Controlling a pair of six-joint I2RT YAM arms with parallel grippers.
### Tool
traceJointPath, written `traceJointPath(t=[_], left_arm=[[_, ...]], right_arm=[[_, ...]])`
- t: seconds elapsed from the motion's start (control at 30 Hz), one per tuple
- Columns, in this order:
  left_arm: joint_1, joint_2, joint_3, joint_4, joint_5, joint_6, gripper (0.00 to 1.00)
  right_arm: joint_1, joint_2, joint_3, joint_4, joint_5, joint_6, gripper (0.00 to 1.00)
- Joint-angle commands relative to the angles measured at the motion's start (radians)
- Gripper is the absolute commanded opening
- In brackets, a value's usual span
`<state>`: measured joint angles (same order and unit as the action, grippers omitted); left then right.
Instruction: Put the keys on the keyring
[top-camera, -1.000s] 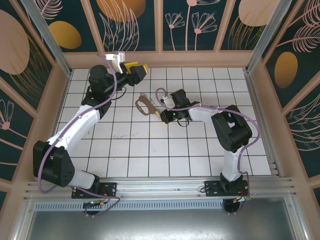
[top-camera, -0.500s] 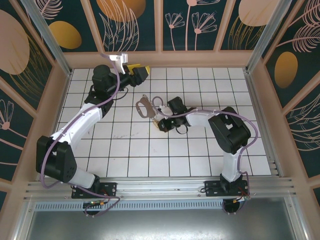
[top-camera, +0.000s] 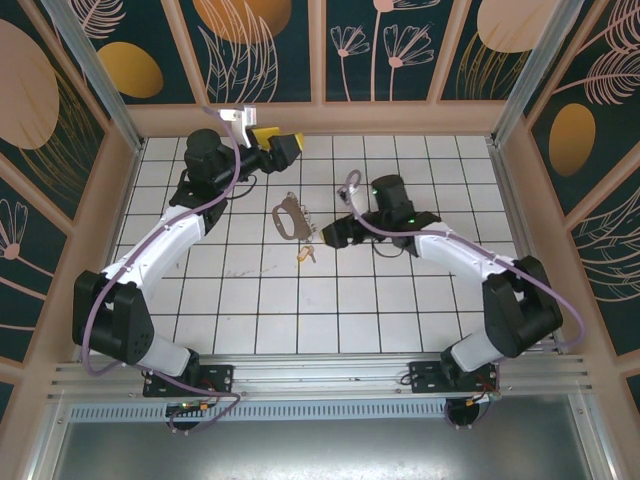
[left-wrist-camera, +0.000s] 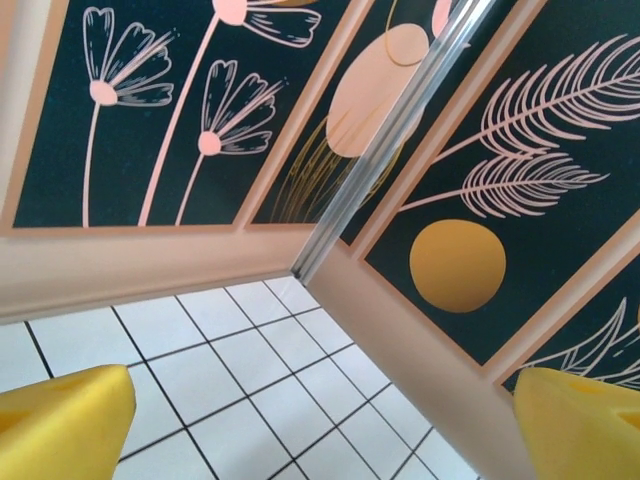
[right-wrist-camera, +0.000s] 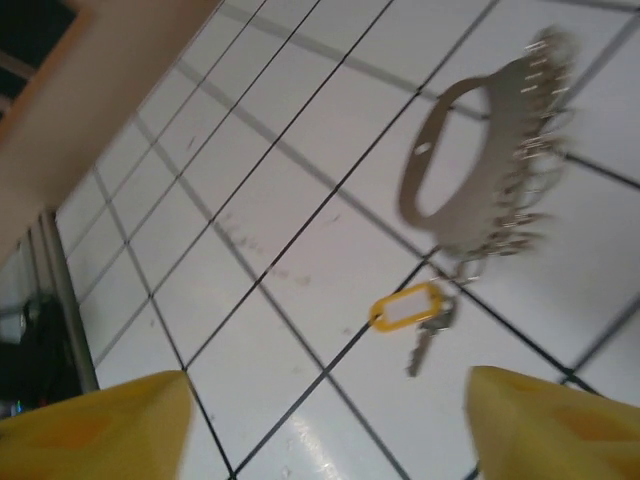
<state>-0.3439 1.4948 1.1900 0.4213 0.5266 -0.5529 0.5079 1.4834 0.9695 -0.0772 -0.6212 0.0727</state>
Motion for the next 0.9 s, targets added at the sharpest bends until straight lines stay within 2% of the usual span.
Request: traceJointPath(t=[0.0,0.1,0.2,0.37,0.53,0.6,0.67,0.77,0.87], left_arm=[[0.008,-0.047,-0.010,-0.017,-0.065,0.047,0.99],[0.008,-0.069,-0.037,-0.075,-0.191,0.101,0.98],[0.009,-0.118,-0.116,-0.062,-0.340,0.160,0.98],[0.009,-0.249,-0.368,0.129,-0.600,0.341,0.99],[0.030,-0.355,-0.582,0.257,-0.833,0.495,0.99],[0.061,-0.386,-0.660,0.296,-0.870,0.507,0.98],[0.100,-0.404,-0.748,0.366,-0.902,0.501,0.99],[0.160,-0.394,-0.835,0.410,-0.901,0.471,0.99],[0.199,-0.344,-0.887,0.468,-0.890,0.466,0.99]], right_arm=[[-0.064,-0.066,-0.022,-0.009,0.046,0.022,0.99],[-0.114,-0.117,-0.018,-0.017,0.177,0.042,0.99],[-0.186,-0.169,-0.030,0.012,0.297,0.092,0.99],[-0.313,-0.241,-0.120,0.146,0.490,0.140,0.99],[-0.412,-0.271,-0.292,0.428,0.605,0.214,0.99],[-0.415,-0.272,-0.351,0.517,0.675,0.186,0.99],[-0.416,-0.255,-0.378,0.553,0.691,0.121,0.99],[-0.417,-0.219,-0.419,0.612,0.719,0.050,0.99],[-0.420,-0.186,-0.460,0.676,0.803,0.016,0.99]])
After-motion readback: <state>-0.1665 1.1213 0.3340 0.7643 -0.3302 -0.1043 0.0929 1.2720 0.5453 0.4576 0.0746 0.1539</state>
